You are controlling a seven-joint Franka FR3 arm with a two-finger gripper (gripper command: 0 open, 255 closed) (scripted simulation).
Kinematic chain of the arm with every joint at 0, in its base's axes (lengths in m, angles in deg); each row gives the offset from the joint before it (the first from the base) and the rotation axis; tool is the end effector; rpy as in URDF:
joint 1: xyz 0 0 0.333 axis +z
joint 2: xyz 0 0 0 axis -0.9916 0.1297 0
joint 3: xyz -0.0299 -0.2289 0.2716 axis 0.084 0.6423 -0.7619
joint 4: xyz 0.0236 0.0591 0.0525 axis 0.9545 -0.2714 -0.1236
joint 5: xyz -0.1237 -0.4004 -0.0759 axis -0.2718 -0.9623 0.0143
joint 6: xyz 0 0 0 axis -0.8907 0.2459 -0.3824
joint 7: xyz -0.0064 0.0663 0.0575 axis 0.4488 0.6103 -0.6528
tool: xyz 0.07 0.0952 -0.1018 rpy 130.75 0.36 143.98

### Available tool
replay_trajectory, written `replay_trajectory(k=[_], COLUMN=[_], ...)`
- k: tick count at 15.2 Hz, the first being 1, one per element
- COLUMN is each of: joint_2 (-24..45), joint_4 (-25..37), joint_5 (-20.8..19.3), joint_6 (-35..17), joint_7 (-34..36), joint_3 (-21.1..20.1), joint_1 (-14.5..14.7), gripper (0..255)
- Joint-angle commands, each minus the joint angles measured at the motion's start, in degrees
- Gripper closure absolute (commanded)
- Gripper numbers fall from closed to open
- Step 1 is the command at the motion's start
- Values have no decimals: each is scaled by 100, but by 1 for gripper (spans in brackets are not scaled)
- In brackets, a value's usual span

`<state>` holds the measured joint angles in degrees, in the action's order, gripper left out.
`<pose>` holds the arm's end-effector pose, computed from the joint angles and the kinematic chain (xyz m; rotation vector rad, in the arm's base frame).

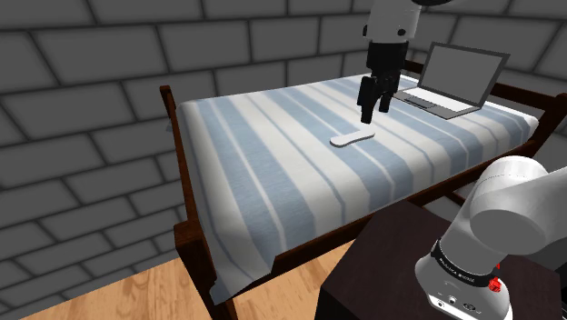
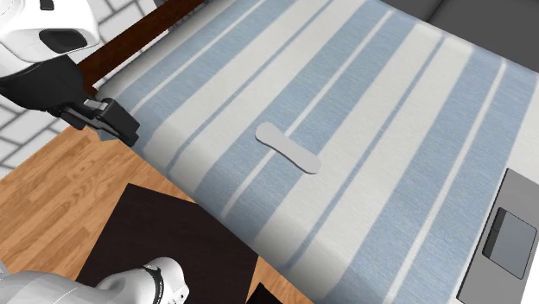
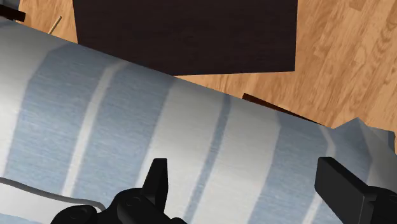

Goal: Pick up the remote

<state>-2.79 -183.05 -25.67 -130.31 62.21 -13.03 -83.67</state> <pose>0.3109 0.0186 0.5657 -3.0966 0.0441 0.1186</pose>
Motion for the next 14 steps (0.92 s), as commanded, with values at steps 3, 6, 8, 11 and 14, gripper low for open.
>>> replay_trajectory(k=[3, 6, 8, 11, 14], joint_2=[-78, -99, -44, 146, 463], joint_4=[-250, -549, -695, -830, -861], joint_5=[-229, -584, -820, -1156, -1440], joint_6=[-179, -487, -719, -1106, -1533], joint_7=[-607, -1512, -2111, -3000, -3885], joint_3=[284, 726, 1030, 1499, 1973], joint_1=[38, 81, 106, 153, 220], gripper=[0, 0, 0, 0, 0])
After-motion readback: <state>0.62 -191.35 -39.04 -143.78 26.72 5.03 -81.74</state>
